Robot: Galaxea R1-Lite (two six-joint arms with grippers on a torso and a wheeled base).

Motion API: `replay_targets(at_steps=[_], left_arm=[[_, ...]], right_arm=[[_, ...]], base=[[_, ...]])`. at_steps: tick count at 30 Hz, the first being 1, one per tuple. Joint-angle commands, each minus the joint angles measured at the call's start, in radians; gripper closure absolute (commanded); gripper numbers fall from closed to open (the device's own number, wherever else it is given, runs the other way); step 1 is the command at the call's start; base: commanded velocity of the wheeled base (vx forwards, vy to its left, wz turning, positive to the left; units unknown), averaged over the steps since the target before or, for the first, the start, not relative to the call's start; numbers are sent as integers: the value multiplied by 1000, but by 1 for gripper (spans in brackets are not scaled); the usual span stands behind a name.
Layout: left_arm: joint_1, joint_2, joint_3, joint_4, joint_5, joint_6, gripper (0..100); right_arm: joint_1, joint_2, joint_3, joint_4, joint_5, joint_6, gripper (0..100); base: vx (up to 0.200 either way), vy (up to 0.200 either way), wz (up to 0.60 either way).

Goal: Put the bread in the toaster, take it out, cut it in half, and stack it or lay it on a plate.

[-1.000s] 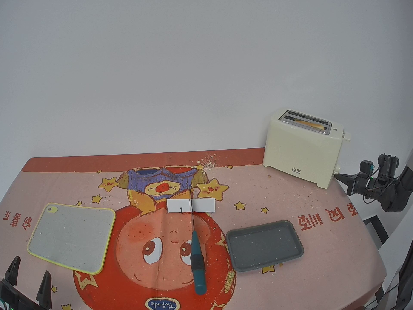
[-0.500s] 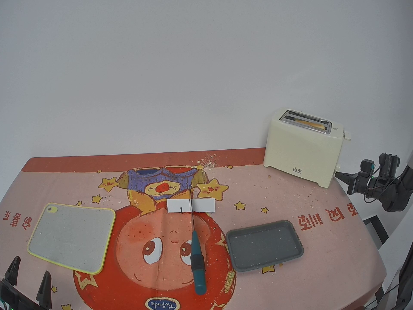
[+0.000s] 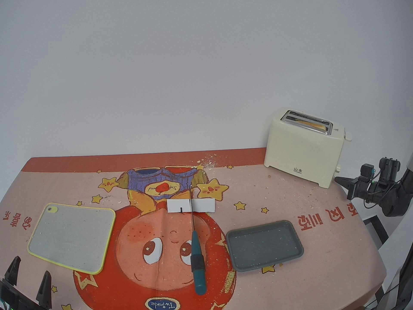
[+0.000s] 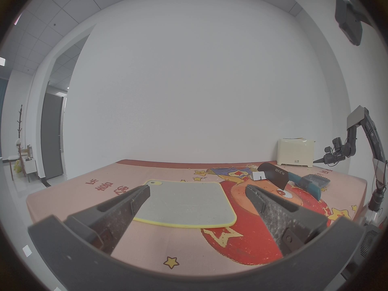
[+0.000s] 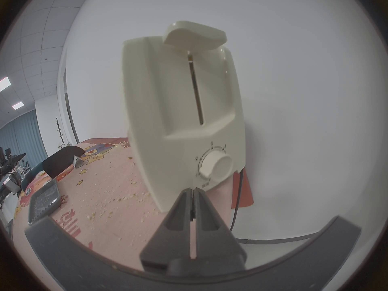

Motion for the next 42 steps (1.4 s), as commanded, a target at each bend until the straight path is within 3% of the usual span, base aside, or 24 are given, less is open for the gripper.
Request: replay_targets(at_steps=[1,4,5,6,8,10,15,20,22,25,28,35,42], left_arm=[[-1,-9,18,0,0,0,0],[-1,-9,18,0,0,0,0],[-1,-9,18,0,0,0,0],[-1,-9,18,0,0,0,0],[-1,-9,18,0,0,0,0],[-1,-9,18,0,0,0,0],[-1,-9,18,0,0,0,0],[-1,-9,18,0,0,0,0],[-1,-9,18,0,0,0,0],[-1,-9,18,0,0,0,0],[-1,-9,18,0,0,0,0],[-1,-9,18,0,0,0,0],[-1,-9,18,0,0,0,0]], right_arm=[[-8,-41,74,-123,19,19,100],[-11,-156,103,-138,71,111,100],[-11,-162,104,-138,73,117,100],[-11,-237,104,-135,91,186,100],[-9,-291,77,-134,89,249,100],[-9,-311,18,-131,89,280,100],[-16,-343,-130,-3,88,284,100],[-19,-346,-216,96,80,286,100],[-13,-315,-302,153,33,283,100],[-9,-272,-364,202,-1,274,100],[-13,-257,-373,247,-4,258,100],[-48,-165,-354,244,-20,155,100],[-39,-133,-318,240,-20,131,100]], base=[[0,0,0],[0,0,0],[0,0,0],[0,0,0],[0,0,0],[0,0,0],[0,0,0],[0,0,0],[0,0,0],[0,0,0],[0,0,0],[0,0,0],[0,0,0]])
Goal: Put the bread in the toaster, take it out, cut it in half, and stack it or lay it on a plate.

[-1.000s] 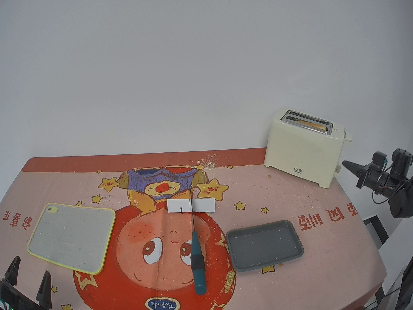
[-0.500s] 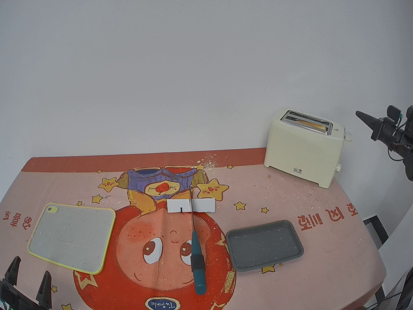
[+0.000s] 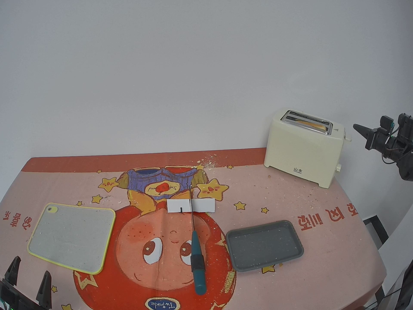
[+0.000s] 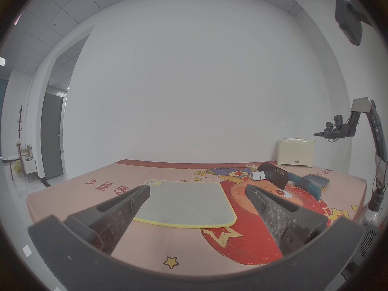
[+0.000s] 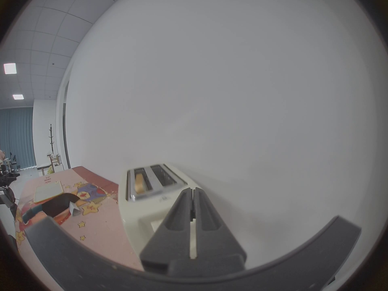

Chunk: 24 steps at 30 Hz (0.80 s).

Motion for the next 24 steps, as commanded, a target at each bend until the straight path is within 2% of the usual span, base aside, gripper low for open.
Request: replay_targets(at_steps=[1,10,21,24], left_arm=[[0,-9,18,0,0,0,0],[0,-9,18,0,0,0,0],[0,-9,18,0,0,0,0],[0,-9,18,0,0,0,0]], right_arm=[[8,36,20,-1,0,-3,100],[16,35,31,-1,0,-15,100],[18,41,92,-1,-2,-28,100],[25,65,104,-44,-3,-37,100]], base=[[0,0,0],[0,0,0],[0,0,0],[0,0,0]])
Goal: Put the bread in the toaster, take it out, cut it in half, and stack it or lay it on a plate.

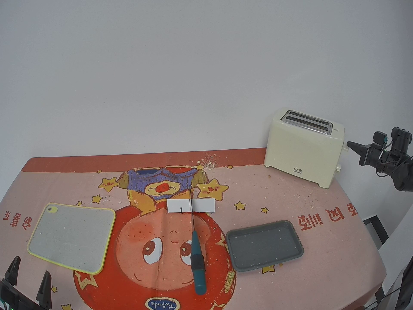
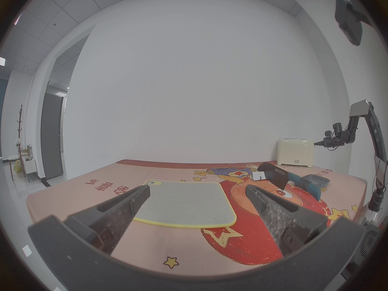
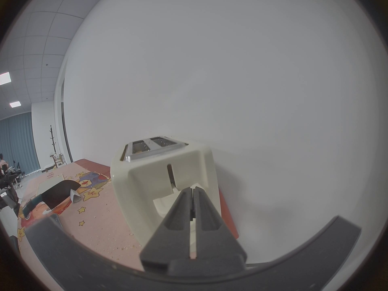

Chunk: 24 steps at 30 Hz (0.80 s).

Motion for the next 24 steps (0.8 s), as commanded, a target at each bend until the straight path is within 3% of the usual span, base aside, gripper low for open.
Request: replay_targets(at_steps=[1,24], left_arm=[[0,-9,18,0,0,-1,0],[0,-9,18,0,0,-1,0]], right_arm=[[7,36,14,-42,-3,-5,100],[7,58,43,-68,-4,-8,100]], base=[[0,0,0],[0,0,0]])
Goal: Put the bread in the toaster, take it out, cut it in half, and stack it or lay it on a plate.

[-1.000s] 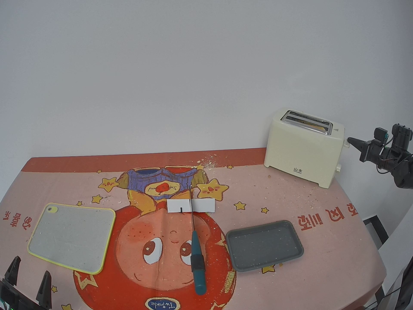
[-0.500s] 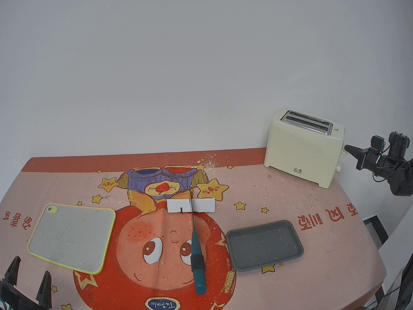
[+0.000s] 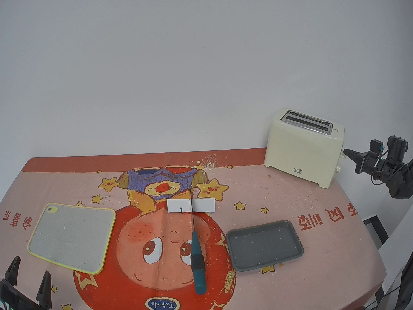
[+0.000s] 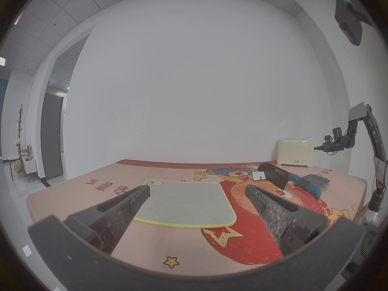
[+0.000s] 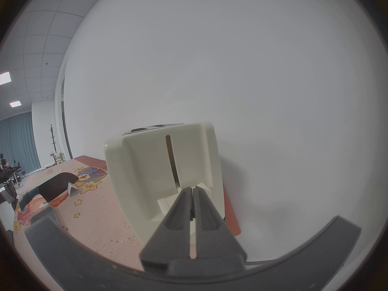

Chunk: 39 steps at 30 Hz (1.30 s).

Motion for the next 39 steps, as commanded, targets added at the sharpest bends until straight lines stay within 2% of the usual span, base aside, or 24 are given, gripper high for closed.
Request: replay_targets(at_steps=[1,22,25,26,28,29,31,34,35,36,37,38,39], left_arm=[[0,-9,18,0,1,-1,0],[0,-9,18,0,1,-1,0],[0,-7,18,0,1,-1,0],[0,-9,18,0,1,-1,0],[0,-9,18,0,1,-1,0],[0,-9,18,0,1,-1,0],[0,-9,18,0,1,-1,0],[0,-9,18,0,1,-1,0],[0,-9,18,0,1,-1,0],[0,-9,18,0,1,-1,0],[0,-9,18,0,1,-1,0],[0,-9,18,0,1,-1,0],[0,-9,18,0,1,-1,0]], right_arm=[[2,4,1,4,0,0,100],[2,-2,10,1,0,0,100],[-6,-29,10,-54,4,1,100],[-10,-93,25,-89,7,10,100],[-23,-228,108,-100,11,14,100],[-23,-237,117,-100,11,14,100],[-24,-455,321,-108,11,15,100],[-24,-684,561,-116,8,10,100],[-24,-699,575,-116,10,10,100],[-15,-911,757,-108,11,20,100],[-9,-1016,857,-102,14,24,100],[-7,-1039,872,-91,11,24,100],[2,-1147,872,1,14,30,100]], base=[[0,0,0],[0,0,0],[0,0,0],[0,0,0],[0,0,0],[0,0,0],[0,0,0],[0,0,0],[0,0,0],[0,0,0],[0,0,0],[0,0,0],[0,0,0]])
